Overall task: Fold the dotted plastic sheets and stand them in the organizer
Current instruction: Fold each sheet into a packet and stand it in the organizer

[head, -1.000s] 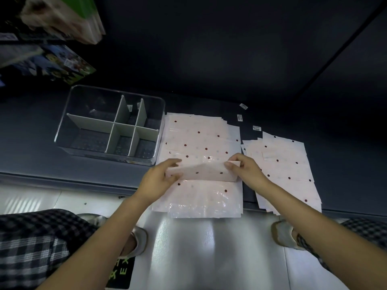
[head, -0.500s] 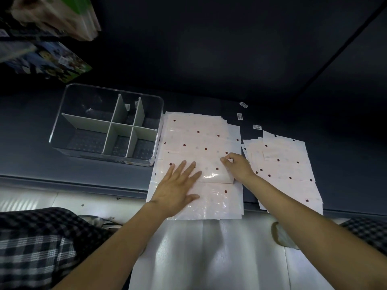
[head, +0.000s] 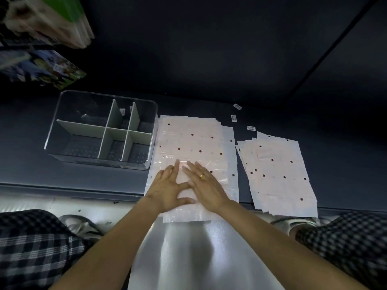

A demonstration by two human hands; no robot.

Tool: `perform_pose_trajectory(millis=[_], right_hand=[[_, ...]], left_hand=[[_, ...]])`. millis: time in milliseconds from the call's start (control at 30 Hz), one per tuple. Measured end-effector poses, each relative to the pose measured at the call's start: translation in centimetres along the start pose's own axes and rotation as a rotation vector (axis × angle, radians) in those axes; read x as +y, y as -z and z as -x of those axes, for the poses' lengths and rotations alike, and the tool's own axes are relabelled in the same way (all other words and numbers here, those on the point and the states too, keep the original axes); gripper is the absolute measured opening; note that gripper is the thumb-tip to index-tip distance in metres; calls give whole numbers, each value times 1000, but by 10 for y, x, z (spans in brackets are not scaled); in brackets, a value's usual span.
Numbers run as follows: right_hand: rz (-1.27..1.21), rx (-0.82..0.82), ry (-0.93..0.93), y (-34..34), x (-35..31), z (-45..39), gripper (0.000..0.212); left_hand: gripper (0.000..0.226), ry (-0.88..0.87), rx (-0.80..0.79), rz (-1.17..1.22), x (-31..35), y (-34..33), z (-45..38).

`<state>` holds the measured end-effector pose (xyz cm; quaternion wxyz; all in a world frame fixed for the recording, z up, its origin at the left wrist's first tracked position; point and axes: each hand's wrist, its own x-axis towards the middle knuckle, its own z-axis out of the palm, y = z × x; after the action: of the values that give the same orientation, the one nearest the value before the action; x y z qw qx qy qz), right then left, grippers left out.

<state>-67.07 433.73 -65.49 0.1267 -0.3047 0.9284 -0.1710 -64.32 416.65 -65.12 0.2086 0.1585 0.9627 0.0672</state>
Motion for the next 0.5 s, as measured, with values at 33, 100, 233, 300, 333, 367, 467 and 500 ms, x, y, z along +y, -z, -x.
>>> perform_pose_trajectory(millis=[33, 100, 233, 300, 333, 367, 467, 500], right_hand=[[-10, 15, -44, -1, 8, 4, 48], [-24, 48, -125, 2, 26, 16, 48], [-4, 2, -202, 14, 63, 46, 57], [40, -32, -170, 22, 75, 54, 63], [111, -22, -115, 27, 78, 55, 64], [222, 26, -29, 31, 81, 54, 63], [512, 213, 226, 38, 83, 44, 46], [567, 237, 294, 40, 83, 41, 41]], left_hand=[[62, 1, -27, 0, -2, 3, -1], [63, -4, -64, 6, -6, 4, -3], [64, -18, -43, 56, -10, 0, 3], [66, -20, -26, 85, -10, -5, 6], [65, -18, -18, 102, -10, -6, 6], [64, -16, -13, 117, -9, -7, 6], [60, -4, -8, 138, -7, -8, 6], [59, 4, -6, 142, -5, -7, 7]])
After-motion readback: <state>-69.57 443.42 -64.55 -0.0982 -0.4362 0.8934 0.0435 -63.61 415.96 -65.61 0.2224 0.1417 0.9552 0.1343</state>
